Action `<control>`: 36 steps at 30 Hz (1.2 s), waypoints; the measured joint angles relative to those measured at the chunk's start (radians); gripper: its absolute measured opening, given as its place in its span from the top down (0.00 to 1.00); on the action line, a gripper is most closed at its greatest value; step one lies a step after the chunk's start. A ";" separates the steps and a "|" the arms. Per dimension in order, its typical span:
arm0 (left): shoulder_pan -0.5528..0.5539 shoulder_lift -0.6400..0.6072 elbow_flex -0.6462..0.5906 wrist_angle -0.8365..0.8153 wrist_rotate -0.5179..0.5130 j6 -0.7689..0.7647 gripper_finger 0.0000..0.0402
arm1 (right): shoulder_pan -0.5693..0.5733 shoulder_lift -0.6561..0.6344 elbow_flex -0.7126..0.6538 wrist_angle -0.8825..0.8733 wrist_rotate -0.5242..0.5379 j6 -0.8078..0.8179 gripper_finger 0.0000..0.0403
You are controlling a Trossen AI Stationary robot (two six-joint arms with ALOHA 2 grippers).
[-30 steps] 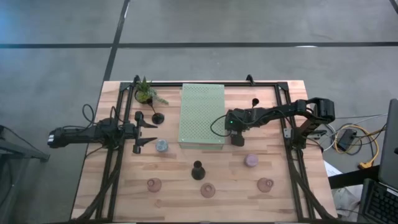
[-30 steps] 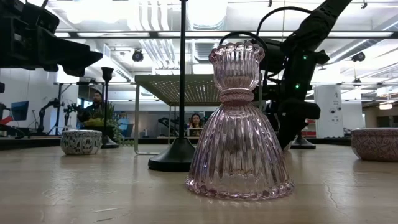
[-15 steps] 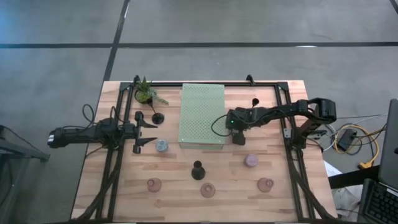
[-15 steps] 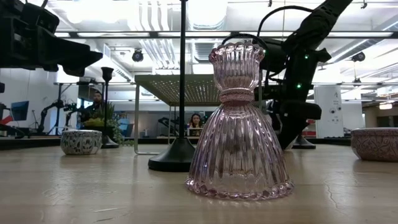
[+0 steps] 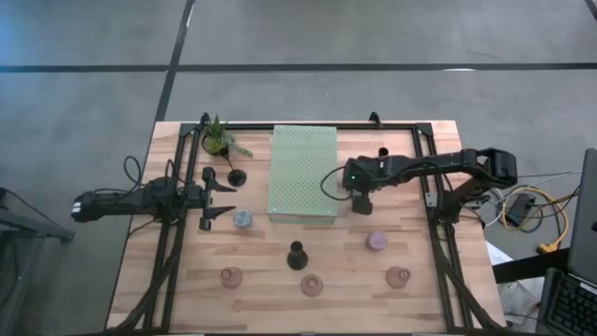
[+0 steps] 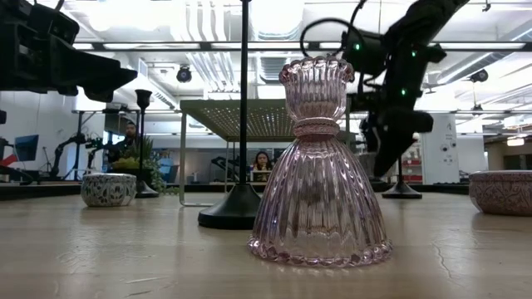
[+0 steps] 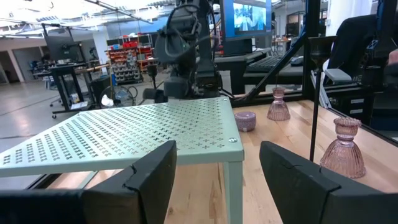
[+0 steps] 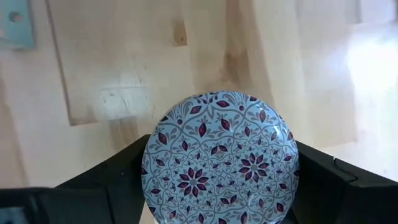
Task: Pick & Place candle stick holders
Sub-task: Put the red and white scented candle on the shelf
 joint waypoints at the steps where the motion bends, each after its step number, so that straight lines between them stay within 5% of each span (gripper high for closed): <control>1: 0.000 0.000 0.000 0.000 0.000 0.000 0.41 | 0.000 -0.007 0.013 -0.016 -0.001 -0.001 0.28; 15: 0.000 0.000 0.000 0.000 0.000 0.000 0.41 | 0.000 -0.043 0.282 -0.338 0.002 -0.028 0.28; 25: 0.000 0.000 0.000 0.000 0.000 0.000 0.41 | 0.000 -0.031 0.481 -0.416 0.002 -0.067 0.28; 36: 0.000 0.000 0.000 0.000 0.000 0.000 0.41 | -0.041 0.149 0.751 -0.499 -0.044 -0.190 0.28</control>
